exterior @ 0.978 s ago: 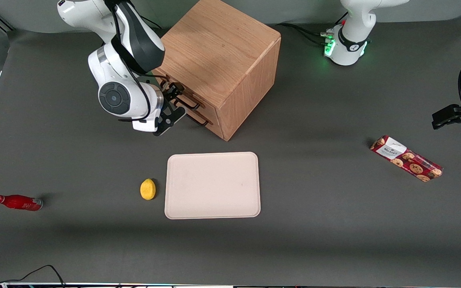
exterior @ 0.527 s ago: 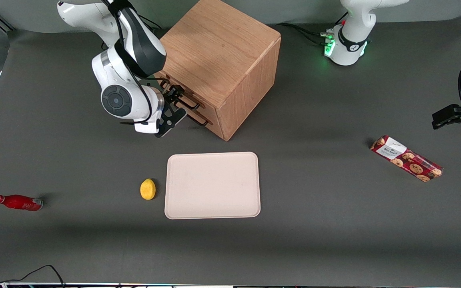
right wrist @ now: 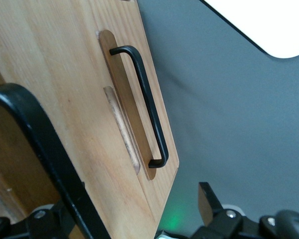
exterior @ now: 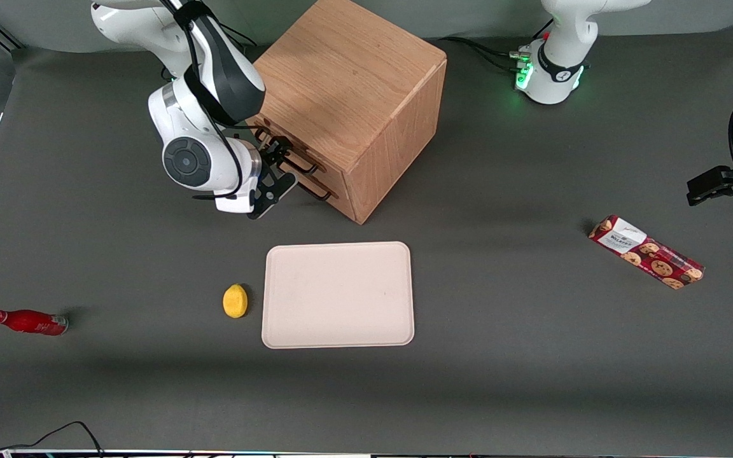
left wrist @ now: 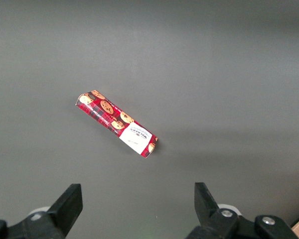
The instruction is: Open upper drawer
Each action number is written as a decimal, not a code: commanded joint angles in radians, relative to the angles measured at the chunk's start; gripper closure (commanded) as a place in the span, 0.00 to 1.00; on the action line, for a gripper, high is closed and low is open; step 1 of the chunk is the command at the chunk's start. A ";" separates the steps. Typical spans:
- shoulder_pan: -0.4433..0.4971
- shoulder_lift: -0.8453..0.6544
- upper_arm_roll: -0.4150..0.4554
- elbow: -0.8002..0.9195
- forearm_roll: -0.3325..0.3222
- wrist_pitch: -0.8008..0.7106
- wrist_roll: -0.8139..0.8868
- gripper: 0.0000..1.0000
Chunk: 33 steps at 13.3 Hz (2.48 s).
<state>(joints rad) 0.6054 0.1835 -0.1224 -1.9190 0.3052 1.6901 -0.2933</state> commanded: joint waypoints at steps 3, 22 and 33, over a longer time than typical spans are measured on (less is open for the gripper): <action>-0.010 -0.003 -0.014 0.006 0.015 0.016 -0.055 0.00; -0.009 0.119 -0.155 0.153 0.023 0.014 -0.266 0.00; -0.010 0.132 -0.206 0.181 0.023 0.013 -0.349 0.00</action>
<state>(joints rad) 0.5928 0.2937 -0.3071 -1.7749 0.3053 1.7111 -0.6058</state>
